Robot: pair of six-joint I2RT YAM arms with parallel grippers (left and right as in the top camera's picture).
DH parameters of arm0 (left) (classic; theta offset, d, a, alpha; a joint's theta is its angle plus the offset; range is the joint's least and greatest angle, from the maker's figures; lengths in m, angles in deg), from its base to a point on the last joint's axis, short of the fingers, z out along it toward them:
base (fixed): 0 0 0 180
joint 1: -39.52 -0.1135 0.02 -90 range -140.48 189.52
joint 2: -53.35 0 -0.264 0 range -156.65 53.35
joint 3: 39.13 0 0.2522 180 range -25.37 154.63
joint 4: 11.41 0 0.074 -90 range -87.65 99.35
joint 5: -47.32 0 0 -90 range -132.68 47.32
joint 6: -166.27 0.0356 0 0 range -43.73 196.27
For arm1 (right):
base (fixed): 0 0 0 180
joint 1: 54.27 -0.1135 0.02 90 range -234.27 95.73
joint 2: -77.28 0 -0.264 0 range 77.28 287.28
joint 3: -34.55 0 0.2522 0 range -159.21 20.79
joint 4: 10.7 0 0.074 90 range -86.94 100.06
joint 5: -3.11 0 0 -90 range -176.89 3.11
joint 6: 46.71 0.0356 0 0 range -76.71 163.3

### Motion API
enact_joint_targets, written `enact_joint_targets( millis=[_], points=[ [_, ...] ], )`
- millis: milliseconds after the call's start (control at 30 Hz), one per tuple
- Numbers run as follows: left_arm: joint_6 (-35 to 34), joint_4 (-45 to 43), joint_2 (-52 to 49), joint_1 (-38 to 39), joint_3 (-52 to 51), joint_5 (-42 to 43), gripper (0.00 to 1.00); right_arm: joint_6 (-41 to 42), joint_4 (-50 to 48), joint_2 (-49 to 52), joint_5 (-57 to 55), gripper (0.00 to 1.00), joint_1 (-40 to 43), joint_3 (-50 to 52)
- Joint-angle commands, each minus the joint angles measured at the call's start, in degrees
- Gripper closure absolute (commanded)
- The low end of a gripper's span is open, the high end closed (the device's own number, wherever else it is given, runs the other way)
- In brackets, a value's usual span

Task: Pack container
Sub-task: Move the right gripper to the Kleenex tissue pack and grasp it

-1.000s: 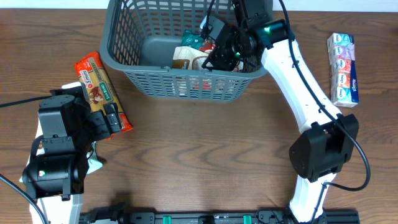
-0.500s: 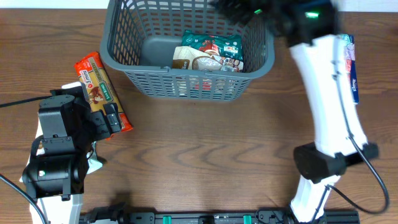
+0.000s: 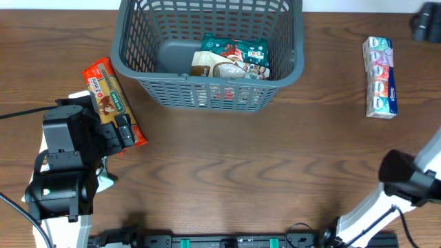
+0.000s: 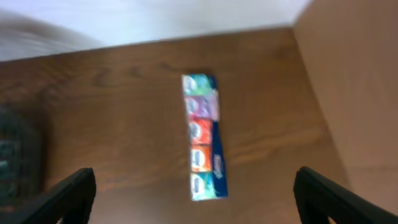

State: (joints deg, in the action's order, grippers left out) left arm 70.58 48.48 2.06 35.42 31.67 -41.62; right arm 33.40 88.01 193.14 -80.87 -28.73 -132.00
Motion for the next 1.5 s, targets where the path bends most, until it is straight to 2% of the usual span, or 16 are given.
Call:
enact_joint_targets(
  millis=[0,67,300,600,833,1133,1167,1200,1267,1400,1467],
  points=[
    [0.9,0.13,0.04,-0.33,0.9,-0.68,0.01,1.77,1.07,4.39,8.26,0.08,5.64,0.35],
    [0.9,0.13,0.04,-0.33,0.9,-0.68,0.01,1.68,2.05,7.67,8.17,0.01,7.21,0.35],
    [0.9,0.13,0.04,-0.35,0.9,-0.68,0.01,0.79,2.38,20.22,6.21,0.01,7.3,0.35],
    [0.9,0.13,0.04,-0.33,0.9,-0.68,0.02,-0.94,-3.39,31.54,5.35,0.01,4.7,0.35],
    [0.9,0.13,0.04,-0.35,0.9,-0.7,0.01,-1.77,-6.73,39.08,5.31,0.01,2.67,0.35],
    [0.92,0.13,0.04,-0.33,0.9,-0.68,0.01,-1.97,-8.17,43.93,3.17,0.02,1.75,0.35],
    [0.9,0.13,0.04,-0.33,0.9,-0.68,0.01,-1.97,-8.26,43.93,3.19,0.06,1.75,0.35],
    [0.92,0.13,0.04,-0.33,0.9,-0.68,0.01,-1.97,-8.35,43.93,3.21,0.15,1.73,0.33],
    [0.92,0.13,0.04,-0.33,0.9,-0.68,0.01,-1.95,-8.37,43.91,3.32,0.41,1.6,0.33],
    [0.92,0.13,0.04,-0.35,0.9,-0.68,0.01,-2.03,-7.54,43.91,4.55,0.69,0.94,0.33],
    [0.9,0.13,0.04,-0.33,0.9,-0.68,0.01,-2.6,-6.91,43.8,6.21,0.94,0.42,0.24]
  ],
)
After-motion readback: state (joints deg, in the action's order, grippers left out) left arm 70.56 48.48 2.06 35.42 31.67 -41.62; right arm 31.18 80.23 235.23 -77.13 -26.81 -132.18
